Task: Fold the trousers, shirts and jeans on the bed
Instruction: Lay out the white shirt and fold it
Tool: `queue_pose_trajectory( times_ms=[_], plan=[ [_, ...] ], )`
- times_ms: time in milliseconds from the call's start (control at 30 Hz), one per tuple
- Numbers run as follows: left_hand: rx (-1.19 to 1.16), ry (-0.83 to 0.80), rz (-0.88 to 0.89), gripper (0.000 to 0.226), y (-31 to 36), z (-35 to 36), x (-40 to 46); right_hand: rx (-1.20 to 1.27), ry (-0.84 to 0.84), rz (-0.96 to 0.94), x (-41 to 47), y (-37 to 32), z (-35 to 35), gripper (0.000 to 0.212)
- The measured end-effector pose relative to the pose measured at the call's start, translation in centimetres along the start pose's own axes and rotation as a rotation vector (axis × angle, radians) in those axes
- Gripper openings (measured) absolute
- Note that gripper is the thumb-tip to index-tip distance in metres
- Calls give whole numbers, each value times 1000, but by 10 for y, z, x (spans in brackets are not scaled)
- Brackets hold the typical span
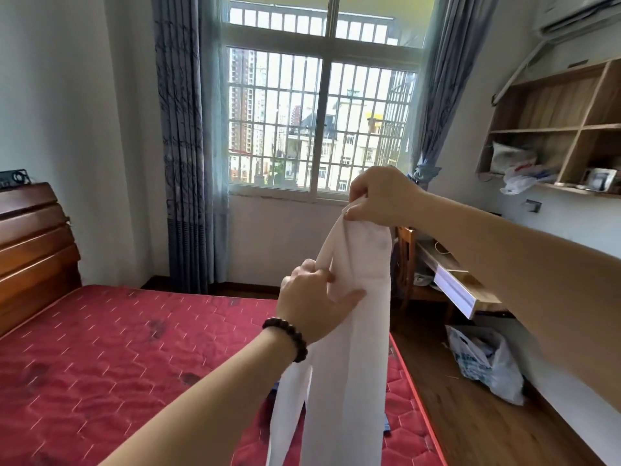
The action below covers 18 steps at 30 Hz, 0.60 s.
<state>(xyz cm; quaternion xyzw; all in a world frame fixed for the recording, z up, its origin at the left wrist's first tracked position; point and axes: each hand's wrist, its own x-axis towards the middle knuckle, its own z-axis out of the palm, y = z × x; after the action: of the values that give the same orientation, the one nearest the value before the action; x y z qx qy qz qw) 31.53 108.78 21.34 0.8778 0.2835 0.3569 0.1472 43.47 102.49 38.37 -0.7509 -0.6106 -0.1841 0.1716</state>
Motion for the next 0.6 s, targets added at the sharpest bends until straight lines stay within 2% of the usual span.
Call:
queue_pose_trajectory(
  times_ms=[67,133,267,333,400,500,600],
  plan=[
    [118,9,-48,72,7,10,2,12,-17,-2,-1,0,-4,17],
    [120,40,-54,62,9,17,4,28,-35,-4,-4,3,-10,17],
    [-140,82,33,22,-3,15,6,-18,-93,-61,-14,22,-23,17],
    [-297,78,47,22,-13,8,11,22,-142,-89,-22,35,-28,8],
    [-381,68,60,30,-22,-2,18,70,-226,-119,-31,46,-30,14],
    [-408,7,104,18,-32,-18,29,50,-321,-129,-40,57,-28,24],
    [-393,-37,147,18,-40,-35,41,77,-366,-121,-44,61,-26,30]
  ],
)
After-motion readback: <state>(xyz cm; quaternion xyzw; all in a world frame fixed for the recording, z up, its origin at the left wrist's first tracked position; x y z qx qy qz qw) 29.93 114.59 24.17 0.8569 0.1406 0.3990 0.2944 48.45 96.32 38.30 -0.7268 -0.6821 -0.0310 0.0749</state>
